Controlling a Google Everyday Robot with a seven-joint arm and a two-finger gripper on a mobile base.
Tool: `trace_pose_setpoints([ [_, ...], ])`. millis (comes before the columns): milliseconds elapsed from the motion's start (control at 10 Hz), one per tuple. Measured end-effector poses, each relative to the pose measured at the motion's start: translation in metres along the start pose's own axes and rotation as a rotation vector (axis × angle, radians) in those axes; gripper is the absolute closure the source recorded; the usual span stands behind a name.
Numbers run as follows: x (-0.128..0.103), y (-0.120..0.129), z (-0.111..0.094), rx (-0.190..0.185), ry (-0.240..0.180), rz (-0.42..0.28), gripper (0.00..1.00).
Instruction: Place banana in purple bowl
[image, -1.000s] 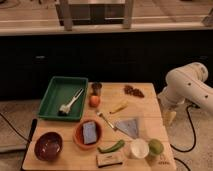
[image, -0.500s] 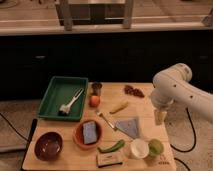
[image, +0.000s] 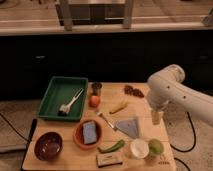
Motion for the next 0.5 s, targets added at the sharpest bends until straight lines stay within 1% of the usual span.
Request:
trace_pose_setpoints([
  [100, -0.005, -0.004, 0.002, 0.003, -0.003, -0.008, 0.2],
  [400, -0.008, -0.008, 0.011, -0.004, -0.012, -0.016, 0.2],
  [500, -0.016, -0.013, 0.014, -0.001, -0.023, -0.024, 0.2],
])
